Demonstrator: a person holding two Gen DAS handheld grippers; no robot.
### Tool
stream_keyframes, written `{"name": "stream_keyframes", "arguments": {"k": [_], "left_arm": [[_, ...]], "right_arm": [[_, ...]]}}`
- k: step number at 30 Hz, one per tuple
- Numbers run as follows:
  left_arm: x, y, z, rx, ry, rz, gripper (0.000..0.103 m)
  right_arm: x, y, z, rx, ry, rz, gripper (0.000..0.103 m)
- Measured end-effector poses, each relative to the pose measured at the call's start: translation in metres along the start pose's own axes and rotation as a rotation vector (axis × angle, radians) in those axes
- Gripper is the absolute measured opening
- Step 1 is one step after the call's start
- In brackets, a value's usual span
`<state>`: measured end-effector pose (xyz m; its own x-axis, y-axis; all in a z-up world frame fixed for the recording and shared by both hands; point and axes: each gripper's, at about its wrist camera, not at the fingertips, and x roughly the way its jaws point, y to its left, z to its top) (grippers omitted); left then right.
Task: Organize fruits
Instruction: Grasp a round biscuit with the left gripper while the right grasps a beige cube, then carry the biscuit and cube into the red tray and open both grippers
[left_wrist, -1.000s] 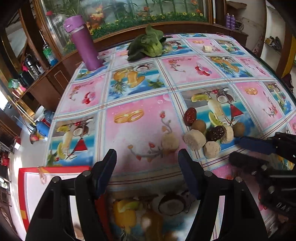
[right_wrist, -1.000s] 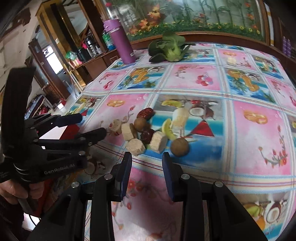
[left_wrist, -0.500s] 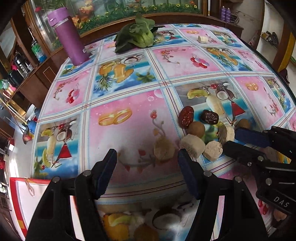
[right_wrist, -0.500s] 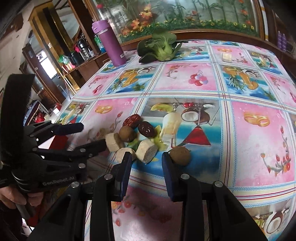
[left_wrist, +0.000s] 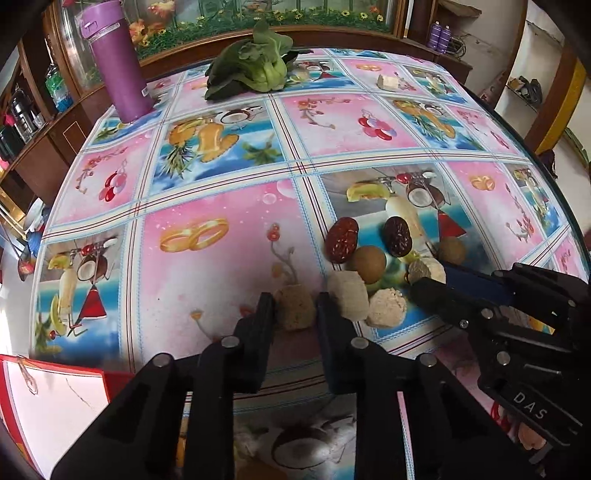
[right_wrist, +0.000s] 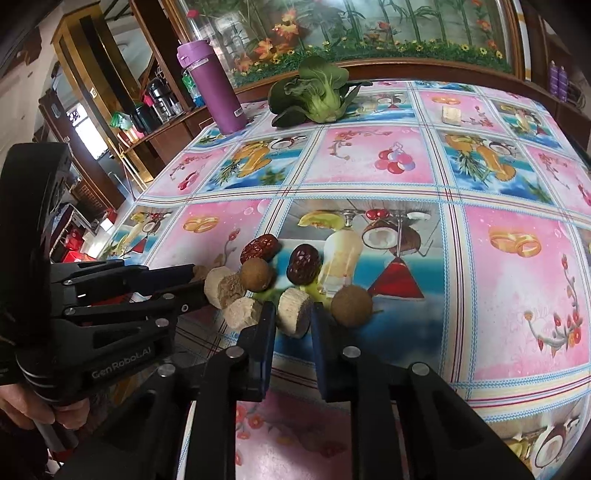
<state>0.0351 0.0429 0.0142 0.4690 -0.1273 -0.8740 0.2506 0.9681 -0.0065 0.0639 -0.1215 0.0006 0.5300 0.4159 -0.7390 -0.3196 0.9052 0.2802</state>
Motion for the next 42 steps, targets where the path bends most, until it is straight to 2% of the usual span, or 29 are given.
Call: {"name": "stream_keyframes", "arguments": {"k": [6,12,21,31,38,42], "left_arm": [[-0.004,0.004,-0.007,-0.039,-0.003,-0.024,0.025],[-0.018,0.005,-0.032,-0.081,-0.011,-0.044,0.025],[-0.035,-0.001,-0.062,-0.125,-0.022,-0.061,0.025],[-0.034,-0.010,-0.064,-0.085,-0.030,0.018,0.026],[-0.035,-0.006,-0.067,-0.109,-0.056,0.015,0.026],[-0.037,-0.006,-0.070,-0.119,-0.067,0.011,0.025]], "right_arm": [[-0.006,-0.007,-0.003,0.027,-0.004,0.021,0.012],[-0.013,-0.009,-0.004,0.031,-0.014,0.033,0.012],[-0.013,-0.013,-0.008,0.051,0.024,0.048,0.011],[-0.013,-0.009,-0.009,0.031,0.029,0.035,0.011],[-0.013,-0.008,-0.010,0.029,0.021,0.033,0.011],[-0.017,-0.006,-0.010,0.032,0.003,0.068,0.011]]}}
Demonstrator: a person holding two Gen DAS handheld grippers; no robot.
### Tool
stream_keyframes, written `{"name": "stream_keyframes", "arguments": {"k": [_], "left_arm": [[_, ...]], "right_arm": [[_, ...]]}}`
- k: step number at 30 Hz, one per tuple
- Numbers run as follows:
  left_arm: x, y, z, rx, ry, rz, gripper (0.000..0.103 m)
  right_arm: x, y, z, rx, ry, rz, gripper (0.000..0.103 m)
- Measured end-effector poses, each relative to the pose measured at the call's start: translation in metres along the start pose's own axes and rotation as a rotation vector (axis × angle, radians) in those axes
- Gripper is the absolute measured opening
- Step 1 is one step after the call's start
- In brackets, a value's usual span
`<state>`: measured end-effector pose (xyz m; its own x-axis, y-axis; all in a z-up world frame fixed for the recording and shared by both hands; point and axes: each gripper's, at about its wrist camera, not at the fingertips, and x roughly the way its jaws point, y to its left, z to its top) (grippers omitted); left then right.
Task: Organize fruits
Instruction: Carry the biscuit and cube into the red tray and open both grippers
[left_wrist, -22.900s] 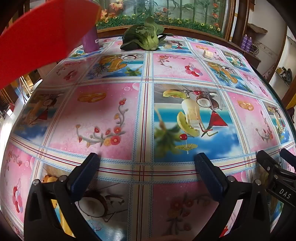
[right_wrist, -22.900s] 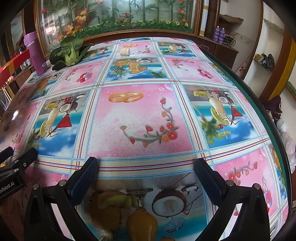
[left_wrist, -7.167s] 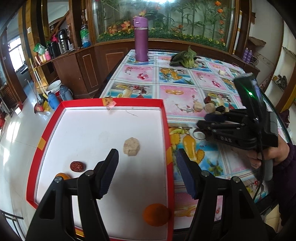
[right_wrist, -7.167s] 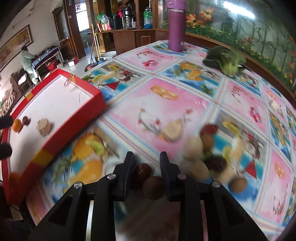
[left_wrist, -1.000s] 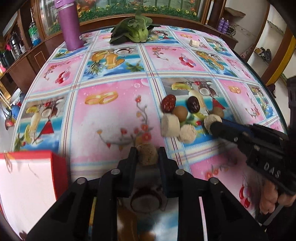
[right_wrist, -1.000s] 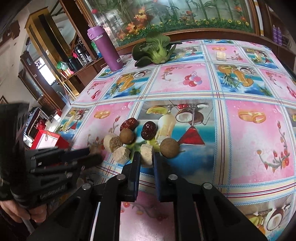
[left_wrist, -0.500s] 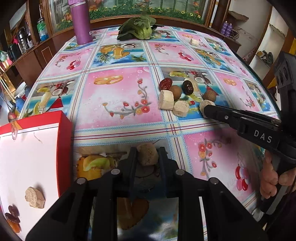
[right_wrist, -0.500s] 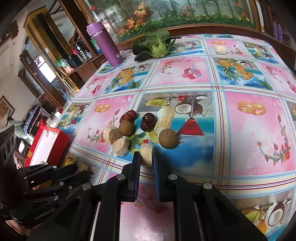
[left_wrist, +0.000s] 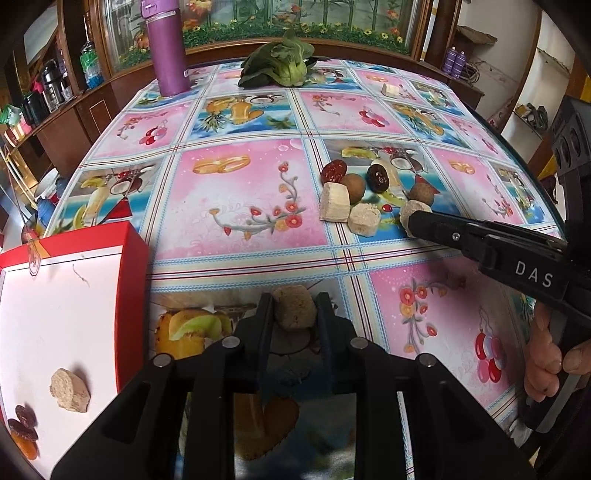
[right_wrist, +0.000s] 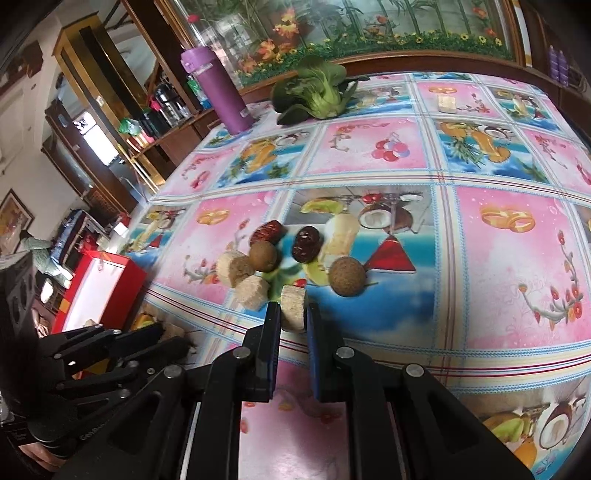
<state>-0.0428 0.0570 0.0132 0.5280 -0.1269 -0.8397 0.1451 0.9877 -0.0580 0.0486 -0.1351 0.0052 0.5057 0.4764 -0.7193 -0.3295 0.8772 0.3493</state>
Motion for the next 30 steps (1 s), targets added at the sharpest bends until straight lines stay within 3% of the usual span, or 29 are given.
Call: {"name": "stream_keyframes", "arguments": {"k": [7,13,17,22,30], "left_arm": [[-0.051,0.012,-0.004,-0.034,-0.119,0.001,0.025],[-0.104,0.052,-0.024,-0.092,-0.212,0.073,0.025],[-0.118,0.092,-0.046,-0.178,-0.224,0.148,0.025],[-0.121,0.137,-0.067,-0.272,-0.213,0.236,0.025],[-0.114,0.169,-0.080,-0.320,-0.180,0.290,0.025]], "right_arm": [[-0.014,0.023,-0.005,-0.023,-0.064,0.050,0.011],[-0.010,0.080,-0.018,-0.072,-0.052,0.149,0.011],[-0.002,0.126,-0.019,-0.127,-0.036,0.205,0.011],[0.012,0.176,-0.020,-0.203,-0.017,0.212,0.011],[0.047,0.228,-0.019,-0.281,0.056,0.213,0.011]]}}
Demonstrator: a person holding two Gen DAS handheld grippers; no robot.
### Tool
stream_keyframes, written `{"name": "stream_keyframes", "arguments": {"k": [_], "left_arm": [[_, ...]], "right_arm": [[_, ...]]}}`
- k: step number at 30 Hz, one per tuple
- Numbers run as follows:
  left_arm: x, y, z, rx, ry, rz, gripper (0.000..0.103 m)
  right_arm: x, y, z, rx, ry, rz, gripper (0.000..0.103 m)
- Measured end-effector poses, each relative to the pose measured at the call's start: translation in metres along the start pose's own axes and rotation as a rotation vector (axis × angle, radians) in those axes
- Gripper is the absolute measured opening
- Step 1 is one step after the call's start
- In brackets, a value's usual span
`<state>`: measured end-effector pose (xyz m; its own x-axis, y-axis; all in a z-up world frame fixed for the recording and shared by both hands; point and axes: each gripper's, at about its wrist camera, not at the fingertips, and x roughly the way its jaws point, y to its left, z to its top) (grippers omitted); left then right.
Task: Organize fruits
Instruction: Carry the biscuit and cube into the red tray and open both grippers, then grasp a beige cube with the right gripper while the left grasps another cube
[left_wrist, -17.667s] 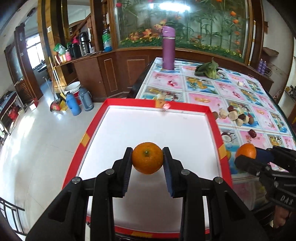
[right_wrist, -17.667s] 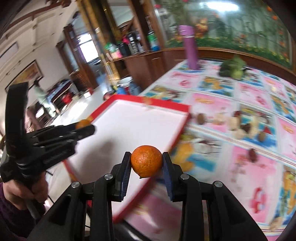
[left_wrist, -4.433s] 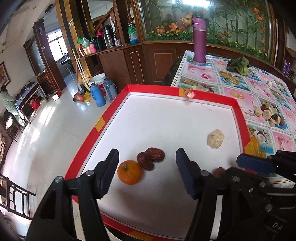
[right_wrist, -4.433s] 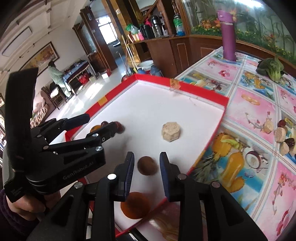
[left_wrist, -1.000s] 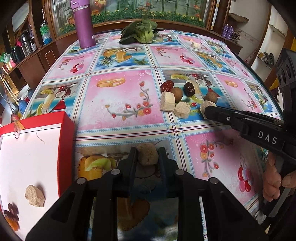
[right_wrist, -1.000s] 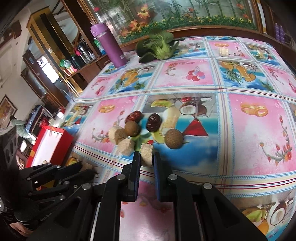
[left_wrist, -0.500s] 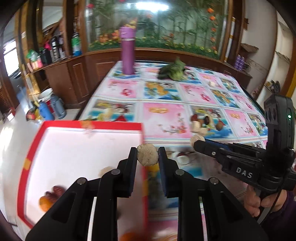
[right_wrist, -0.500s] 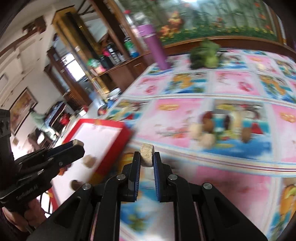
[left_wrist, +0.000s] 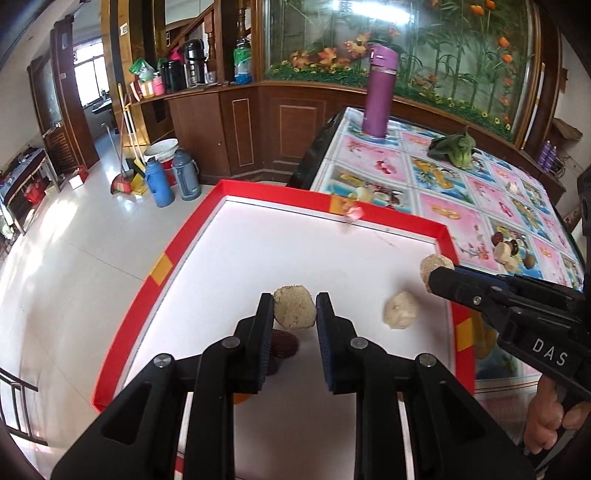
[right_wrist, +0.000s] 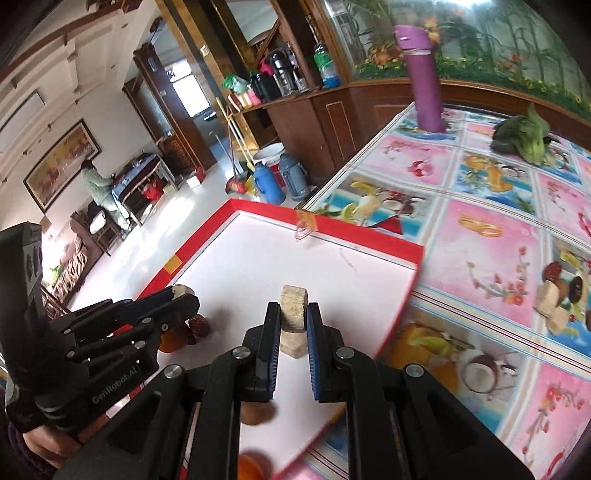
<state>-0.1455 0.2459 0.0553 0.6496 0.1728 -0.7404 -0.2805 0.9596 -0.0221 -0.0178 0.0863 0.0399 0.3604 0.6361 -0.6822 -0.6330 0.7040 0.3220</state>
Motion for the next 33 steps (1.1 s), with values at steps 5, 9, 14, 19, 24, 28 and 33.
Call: {"name": "stream_keyframes", "arguments": {"k": [5,9,14,19,24,28,33], "left_arm": [[0.005,0.007,0.001,0.006,-0.001,0.031,0.025],[0.008,0.012,0.001,0.005,-0.003,0.053,0.025],[0.014,0.016,-0.001,0.007,0.009,0.084,0.025],[0.019,0.016,-0.003,0.008,0.023,0.107,0.025],[0.020,0.016,-0.005,0.009,0.036,0.149,0.026],[0.018,0.012,-0.004,0.012,0.038,0.175,0.047],[0.003,0.003,-0.003,0.016,-0.002,0.183,0.072]], "right_arm": [[0.014,0.017,0.007,-0.028,0.022,0.012,0.012],[0.021,0.025,0.006,-0.039,0.032,0.016,0.012],[0.031,0.025,0.004,-0.030,0.062,0.009,0.013],[0.036,0.024,0.000,-0.029,0.079,-0.001,0.014],[0.029,0.023,-0.002,-0.021,0.073,0.006,0.014],[0.014,0.014,-0.004,0.005,0.036,0.022,0.026],[-0.012,-0.002,-0.008,0.037,-0.008,0.030,0.040]]}}
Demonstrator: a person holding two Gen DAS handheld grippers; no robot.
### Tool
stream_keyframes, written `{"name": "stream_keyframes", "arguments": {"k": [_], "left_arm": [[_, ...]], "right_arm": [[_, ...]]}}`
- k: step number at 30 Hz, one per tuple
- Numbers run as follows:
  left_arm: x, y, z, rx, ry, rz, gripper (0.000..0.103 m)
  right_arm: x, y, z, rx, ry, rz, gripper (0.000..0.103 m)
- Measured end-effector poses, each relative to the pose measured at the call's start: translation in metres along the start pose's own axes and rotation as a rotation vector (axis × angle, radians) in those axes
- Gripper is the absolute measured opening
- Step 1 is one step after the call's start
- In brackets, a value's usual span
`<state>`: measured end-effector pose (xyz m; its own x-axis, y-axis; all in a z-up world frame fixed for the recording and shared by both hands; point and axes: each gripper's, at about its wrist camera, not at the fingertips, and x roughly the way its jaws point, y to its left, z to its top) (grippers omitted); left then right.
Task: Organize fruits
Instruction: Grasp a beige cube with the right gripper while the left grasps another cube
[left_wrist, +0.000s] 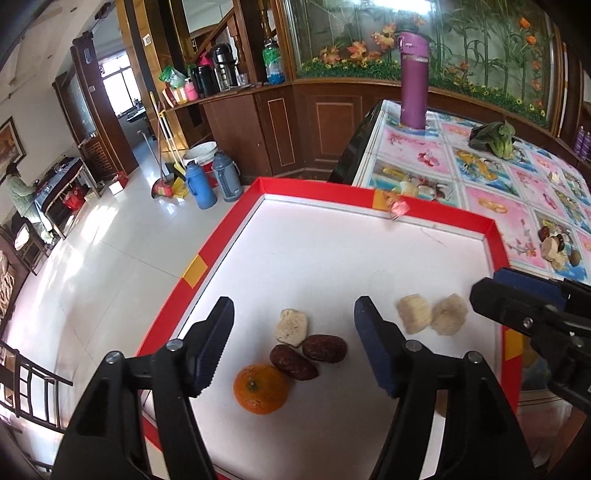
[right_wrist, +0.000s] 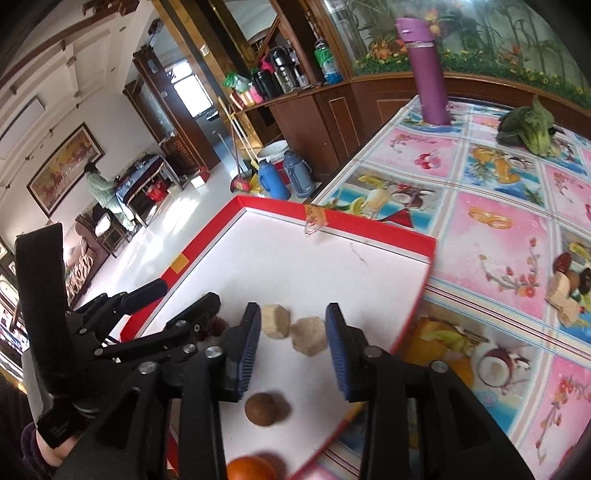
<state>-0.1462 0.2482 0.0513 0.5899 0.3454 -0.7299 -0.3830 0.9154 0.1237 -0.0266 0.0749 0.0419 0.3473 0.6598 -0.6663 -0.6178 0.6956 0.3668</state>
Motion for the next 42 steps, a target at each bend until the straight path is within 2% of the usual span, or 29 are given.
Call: {"name": "stream_keyframes", "arguments": {"k": [6,10,14,21,23,26,29,36,42], "left_arm": [[-0.028,-0.023,-0.001,0.023,-0.043,-0.063,0.082],[-0.047,-0.056,-0.003,0.106,-0.063,-0.125,0.082],[-0.057,-0.091,-0.004,0.186,-0.074,-0.178,0.082],[-0.057,-0.154,0.004,0.304,-0.057,-0.262,0.082],[-0.052,-0.167,0.009,0.308,-0.035,-0.313,0.082],[-0.040,-0.181,0.018,0.305,-0.004,-0.338,0.082],[-0.030,-0.188,0.027,0.299,0.011,-0.306,0.082],[-0.027,-0.176,0.037,0.264,0.018,-0.306,0.082],[-0.022,-0.171,0.038,0.262,0.035,-0.311,0.082]], "right_arm": [[-0.042,-0.033,-0.016,0.066,-0.052,-0.033,0.047],[-0.075,-0.065,-0.034,0.118,-0.090,-0.098,0.050],[-0.109,-0.104,-0.051,0.153,-0.116,-0.214,0.050],[-0.141,-0.164,-0.053,0.220,-0.122,-0.321,0.050],[-0.139,-0.176,-0.049,0.214,-0.114,-0.340,0.050],[-0.132,-0.190,-0.040,0.232,-0.097,-0.364,0.050],[-0.125,-0.191,-0.034,0.232,-0.100,-0.277,0.050],[-0.081,-0.176,-0.019,0.124,-0.033,-0.278,0.049],[-0.053,-0.175,-0.015,0.066,0.017,-0.331,0.032]]}}
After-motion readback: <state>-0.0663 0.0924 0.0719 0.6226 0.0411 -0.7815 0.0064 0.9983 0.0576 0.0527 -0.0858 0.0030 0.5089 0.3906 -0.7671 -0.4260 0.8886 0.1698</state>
